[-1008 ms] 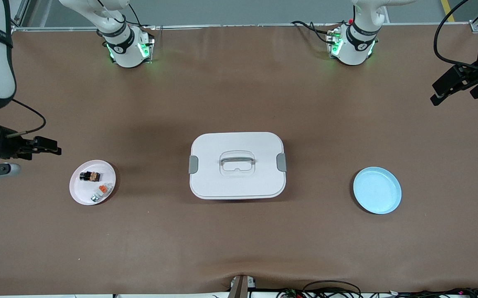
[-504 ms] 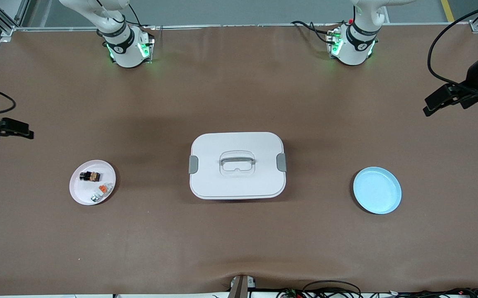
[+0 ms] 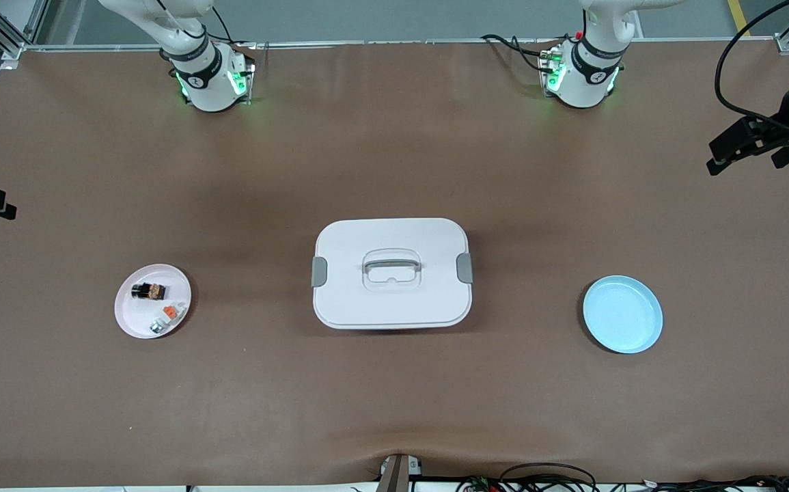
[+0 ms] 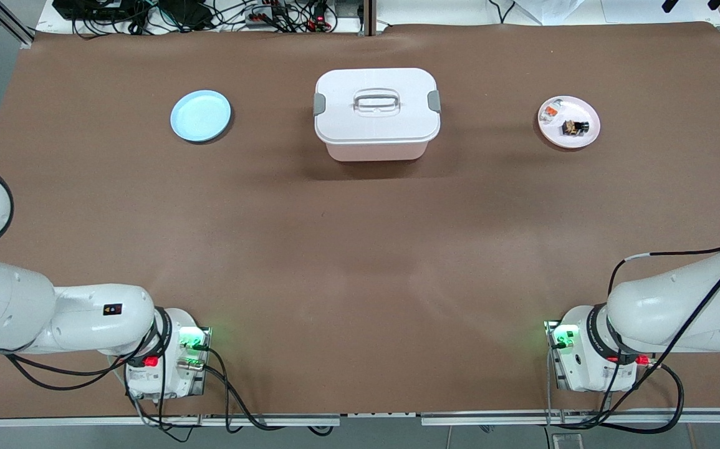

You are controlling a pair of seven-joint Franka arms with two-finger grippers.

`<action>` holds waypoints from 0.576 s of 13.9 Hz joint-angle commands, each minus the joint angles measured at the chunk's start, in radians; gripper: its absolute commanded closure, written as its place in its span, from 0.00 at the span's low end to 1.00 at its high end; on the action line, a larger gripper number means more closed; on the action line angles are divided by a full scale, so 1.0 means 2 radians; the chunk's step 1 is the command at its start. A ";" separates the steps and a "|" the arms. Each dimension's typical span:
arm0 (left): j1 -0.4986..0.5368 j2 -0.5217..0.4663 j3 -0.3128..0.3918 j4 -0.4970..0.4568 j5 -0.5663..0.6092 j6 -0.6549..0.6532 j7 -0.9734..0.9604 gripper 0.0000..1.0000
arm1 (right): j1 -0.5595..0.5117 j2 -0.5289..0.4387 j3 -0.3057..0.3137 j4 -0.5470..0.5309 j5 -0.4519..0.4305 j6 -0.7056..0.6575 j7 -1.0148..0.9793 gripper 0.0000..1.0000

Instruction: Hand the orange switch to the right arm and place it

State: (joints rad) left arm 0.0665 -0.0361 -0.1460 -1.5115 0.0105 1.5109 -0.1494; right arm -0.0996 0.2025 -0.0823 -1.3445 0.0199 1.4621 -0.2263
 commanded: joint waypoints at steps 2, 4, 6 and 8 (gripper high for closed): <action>0.004 -0.020 -0.004 -0.015 0.005 -0.011 0.032 0.00 | -0.007 -0.007 0.006 0.013 0.000 -0.011 0.003 0.00; 0.004 -0.019 -0.002 -0.014 0.005 -0.011 0.046 0.00 | -0.009 -0.011 0.005 0.013 -0.005 -0.016 0.006 0.00; 0.004 -0.019 -0.001 -0.014 0.005 -0.011 0.046 0.00 | -0.016 -0.015 0.005 0.013 -0.008 -0.025 0.004 0.00; 0.004 -0.018 -0.004 -0.014 0.004 -0.011 0.046 0.00 | -0.026 -0.021 0.006 0.012 -0.001 -0.037 0.006 0.00</action>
State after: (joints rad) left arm 0.0666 -0.0516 -0.1458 -1.5219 0.0105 1.4922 -0.0784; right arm -0.1206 0.1814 -0.0858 -1.3254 0.0192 1.4183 -0.2259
